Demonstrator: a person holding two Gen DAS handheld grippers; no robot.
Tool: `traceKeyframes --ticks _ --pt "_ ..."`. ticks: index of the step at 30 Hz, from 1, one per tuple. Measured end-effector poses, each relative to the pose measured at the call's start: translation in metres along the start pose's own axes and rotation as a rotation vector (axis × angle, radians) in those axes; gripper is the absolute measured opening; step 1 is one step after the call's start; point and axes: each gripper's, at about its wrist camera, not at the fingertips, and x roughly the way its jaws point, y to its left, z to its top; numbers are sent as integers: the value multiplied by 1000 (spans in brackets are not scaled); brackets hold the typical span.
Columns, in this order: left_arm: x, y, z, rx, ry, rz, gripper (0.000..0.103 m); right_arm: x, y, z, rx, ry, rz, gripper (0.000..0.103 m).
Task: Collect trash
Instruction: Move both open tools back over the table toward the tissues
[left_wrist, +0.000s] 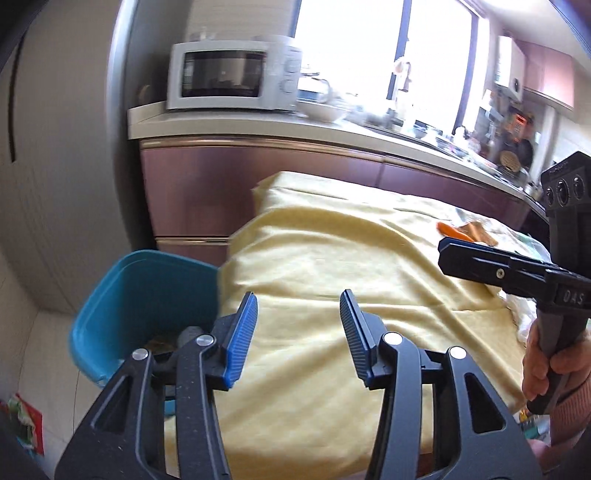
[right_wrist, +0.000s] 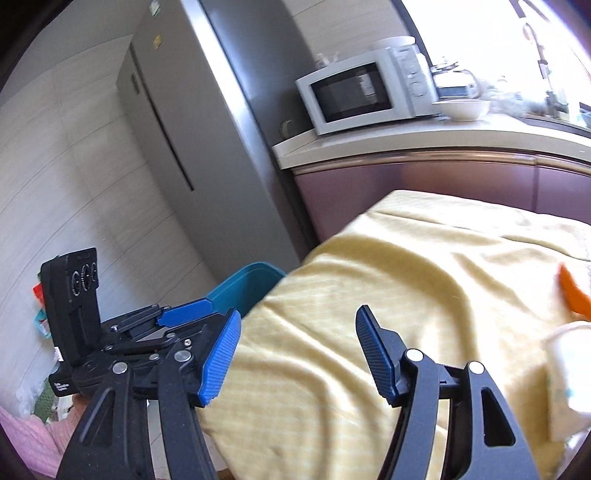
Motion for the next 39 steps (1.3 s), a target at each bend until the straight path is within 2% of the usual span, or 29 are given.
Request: traceKeyframes --ticks 9,19,31,39 --pt "27 -91 0 126 55 -144 47 -61 -63 -25 109 -64 -178 62" --pt "59 -170 3 238 108 -268 48 -114 -124 -45 215 -132 -285 62" --pt "94 -208 20 231 186 -368 49 -144 -159 -51 254 -168 -351 62" --pt "117 -221 21 200 247 -405 51 -157 -163 -78 286 -134 -350 62"
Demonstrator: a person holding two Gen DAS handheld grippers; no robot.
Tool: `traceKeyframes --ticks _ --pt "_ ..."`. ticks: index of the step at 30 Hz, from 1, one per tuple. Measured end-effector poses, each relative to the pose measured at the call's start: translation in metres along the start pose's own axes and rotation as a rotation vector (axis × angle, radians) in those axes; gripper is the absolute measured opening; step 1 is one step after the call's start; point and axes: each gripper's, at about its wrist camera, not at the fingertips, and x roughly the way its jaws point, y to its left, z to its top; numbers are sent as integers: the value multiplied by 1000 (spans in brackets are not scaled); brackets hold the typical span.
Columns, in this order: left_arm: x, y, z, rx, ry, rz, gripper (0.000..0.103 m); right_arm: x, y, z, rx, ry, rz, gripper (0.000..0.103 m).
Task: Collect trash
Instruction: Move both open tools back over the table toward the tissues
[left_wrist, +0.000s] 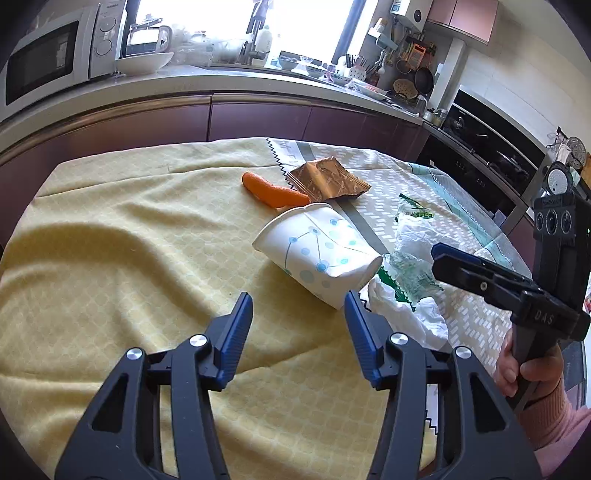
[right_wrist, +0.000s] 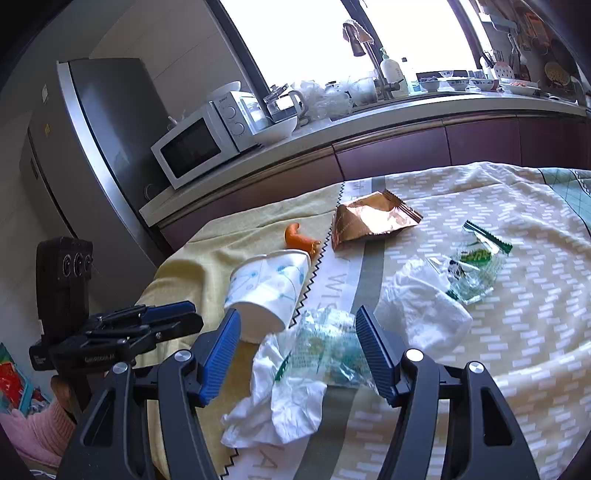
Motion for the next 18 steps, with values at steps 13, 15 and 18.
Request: traceKeyframes --ticks 13,15,18 --pt "23 -50 -25 127 86 -96 53 -2 -13 -14 46 9 -44 62" --pt "28 -61 -29 148 105 -119 54 1 -16 -12 61 11 -58 62" --pt "37 -71 -33 162 132 -135 54 8 -23 -10 93 32 -57 62"
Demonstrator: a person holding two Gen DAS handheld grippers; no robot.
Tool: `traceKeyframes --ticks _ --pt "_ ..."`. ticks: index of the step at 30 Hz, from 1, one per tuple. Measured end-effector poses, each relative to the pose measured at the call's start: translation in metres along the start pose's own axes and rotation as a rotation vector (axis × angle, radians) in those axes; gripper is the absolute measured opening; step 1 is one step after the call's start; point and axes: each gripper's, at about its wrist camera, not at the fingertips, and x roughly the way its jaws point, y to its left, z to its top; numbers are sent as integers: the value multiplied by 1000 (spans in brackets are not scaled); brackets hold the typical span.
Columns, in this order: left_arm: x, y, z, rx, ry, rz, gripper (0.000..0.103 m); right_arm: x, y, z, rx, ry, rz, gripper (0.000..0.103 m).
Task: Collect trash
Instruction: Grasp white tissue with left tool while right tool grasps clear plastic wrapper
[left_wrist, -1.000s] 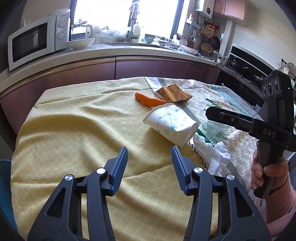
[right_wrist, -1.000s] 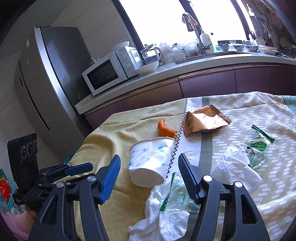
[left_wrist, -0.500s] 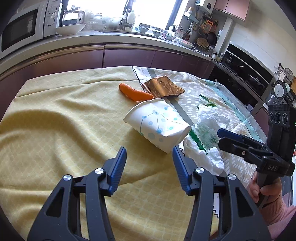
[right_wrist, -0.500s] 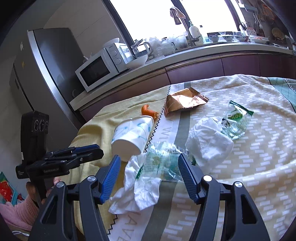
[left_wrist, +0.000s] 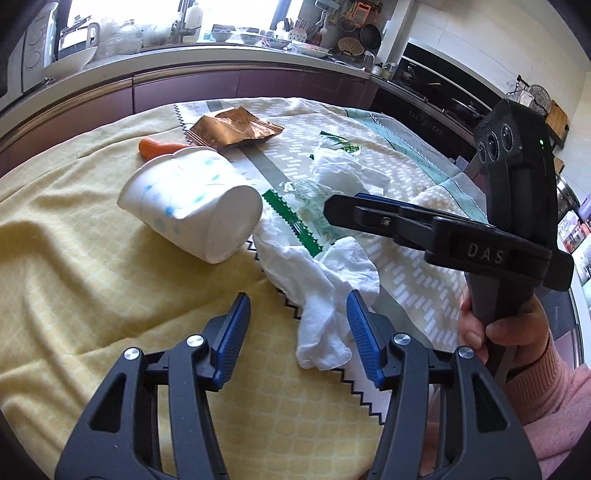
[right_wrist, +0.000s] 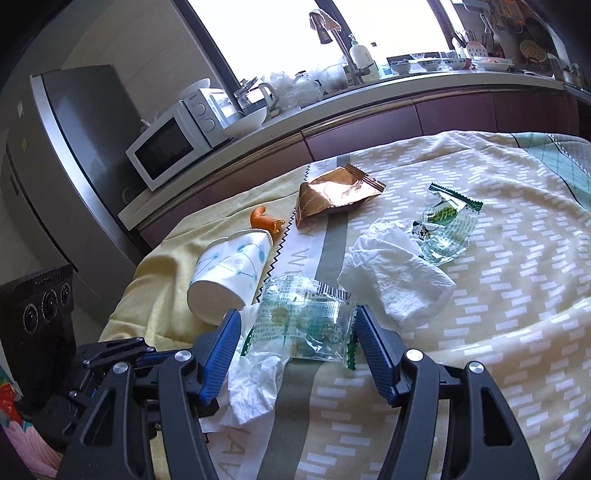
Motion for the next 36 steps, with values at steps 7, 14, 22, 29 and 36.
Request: traceKeyframes --ticks 7,14,22,29,36 --pt "6 2 0 -24 14 -5 30 6 -9 0 43 35 29 53" --pt "1 9 -3 -52 4 -3 8 4 -5 -2 30 23 27 46" --pt "-27 8 -13 -29 -49 -10 7 -9 -5 -7 44 -3 59 45" --pt "-60 18 -28 -41 -95 14 7 -16 7 -7 22 -15 94 45" --pt "-96 29 -44 -44 -146 75 7 -17 31 -6 -25 -20 140 45"
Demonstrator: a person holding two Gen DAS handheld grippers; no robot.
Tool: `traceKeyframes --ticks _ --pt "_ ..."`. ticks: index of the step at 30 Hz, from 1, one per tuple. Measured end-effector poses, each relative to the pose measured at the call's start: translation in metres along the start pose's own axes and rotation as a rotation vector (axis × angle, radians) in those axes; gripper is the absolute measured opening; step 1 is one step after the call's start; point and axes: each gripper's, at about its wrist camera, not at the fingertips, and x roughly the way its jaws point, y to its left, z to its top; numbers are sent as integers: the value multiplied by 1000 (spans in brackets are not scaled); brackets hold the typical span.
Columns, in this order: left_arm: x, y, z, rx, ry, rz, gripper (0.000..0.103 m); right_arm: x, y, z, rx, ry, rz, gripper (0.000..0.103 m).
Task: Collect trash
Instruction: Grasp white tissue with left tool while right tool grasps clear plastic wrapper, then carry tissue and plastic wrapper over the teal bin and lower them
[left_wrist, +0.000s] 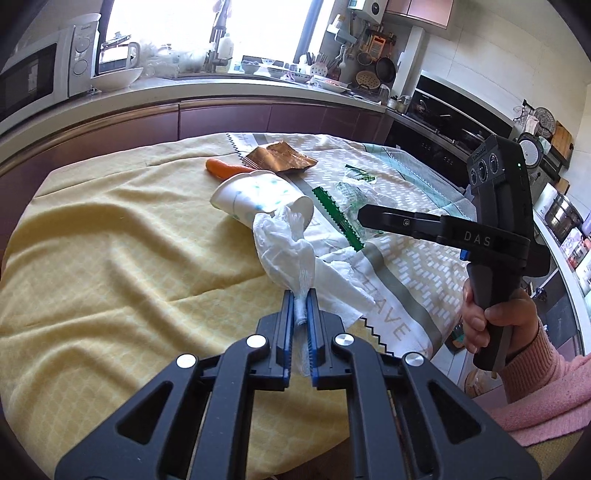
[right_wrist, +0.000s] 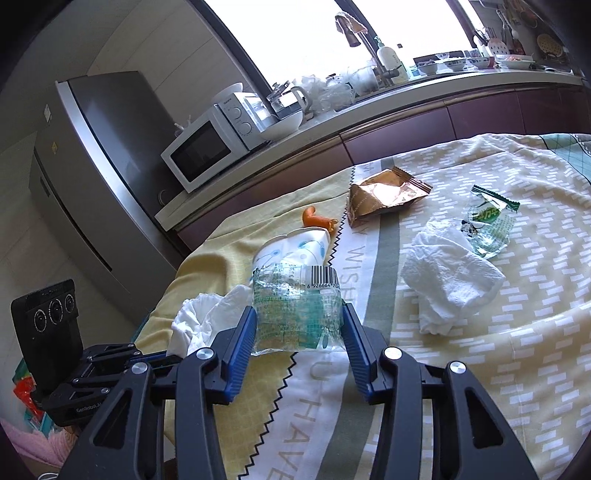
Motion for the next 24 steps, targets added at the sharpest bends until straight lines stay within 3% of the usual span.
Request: traceKeyframes --ticks 24 --pt "-102 82 -37 -193 -133 233 7 57 105 5 -188 97 188 45"
